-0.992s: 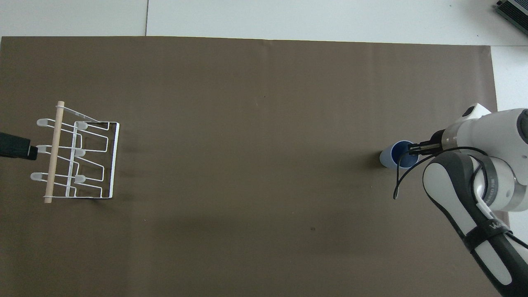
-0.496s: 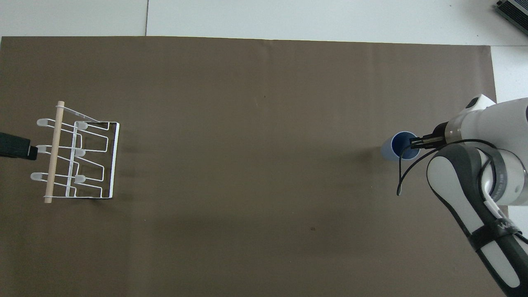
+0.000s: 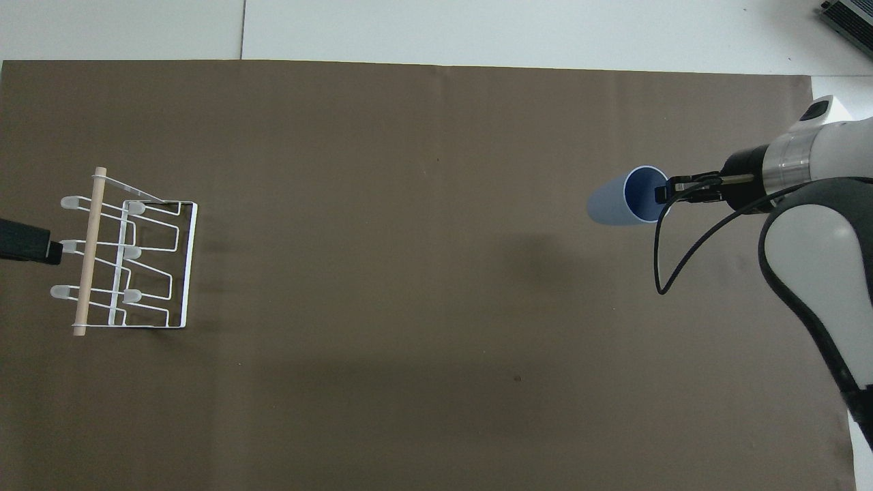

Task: Hang cup on cup holder
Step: 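Lift the blue cup with the right gripper and tip it sideways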

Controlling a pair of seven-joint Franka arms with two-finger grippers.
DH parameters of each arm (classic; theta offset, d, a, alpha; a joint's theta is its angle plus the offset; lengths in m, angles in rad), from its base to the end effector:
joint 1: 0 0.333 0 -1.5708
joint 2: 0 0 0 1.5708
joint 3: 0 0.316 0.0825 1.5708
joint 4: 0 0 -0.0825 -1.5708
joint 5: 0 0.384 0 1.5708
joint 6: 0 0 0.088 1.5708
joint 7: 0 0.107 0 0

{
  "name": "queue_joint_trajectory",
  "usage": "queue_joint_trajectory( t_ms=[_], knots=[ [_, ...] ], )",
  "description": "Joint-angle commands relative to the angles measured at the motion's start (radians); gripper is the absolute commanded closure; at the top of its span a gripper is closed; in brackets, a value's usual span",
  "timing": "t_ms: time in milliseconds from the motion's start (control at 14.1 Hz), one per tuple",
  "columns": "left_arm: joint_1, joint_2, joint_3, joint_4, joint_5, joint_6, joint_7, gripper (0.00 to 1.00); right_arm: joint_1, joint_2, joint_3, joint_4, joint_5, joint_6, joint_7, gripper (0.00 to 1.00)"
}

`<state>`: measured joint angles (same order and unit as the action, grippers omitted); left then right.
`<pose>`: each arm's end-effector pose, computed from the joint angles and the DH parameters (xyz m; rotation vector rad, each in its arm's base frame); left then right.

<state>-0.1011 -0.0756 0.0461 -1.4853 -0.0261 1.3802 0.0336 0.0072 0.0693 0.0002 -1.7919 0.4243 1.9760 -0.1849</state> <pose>0.5081 -0.0300 0.6878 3.1090 -0.1452 -0.0465 0.5968 0.0306 0.5208 -2.7463 -0.0625 -0.2061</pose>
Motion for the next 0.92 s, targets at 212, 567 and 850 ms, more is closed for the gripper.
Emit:
queue_joint_trajectory(
  t_ms=[212,567,850],
  knots=[
    [-0.031,-0.024,-0.032,-0.018,0.000,0.040,-0.177,0.00,0.000,-0.012,0.004,0.019,0.427,-0.156,-0.037,1.00],
    [-0.051,-0.003,-0.081,-0.012,-0.202,0.108,-0.623,0.00,0.025,-0.042,0.006,-0.087,0.718,-0.224,-0.048,1.00],
    [-0.058,0.019,-0.158,-0.013,-0.336,0.253,-1.082,0.00,0.065,-0.055,0.006,-0.179,0.971,-0.209,-0.086,1.00]
  ],
)
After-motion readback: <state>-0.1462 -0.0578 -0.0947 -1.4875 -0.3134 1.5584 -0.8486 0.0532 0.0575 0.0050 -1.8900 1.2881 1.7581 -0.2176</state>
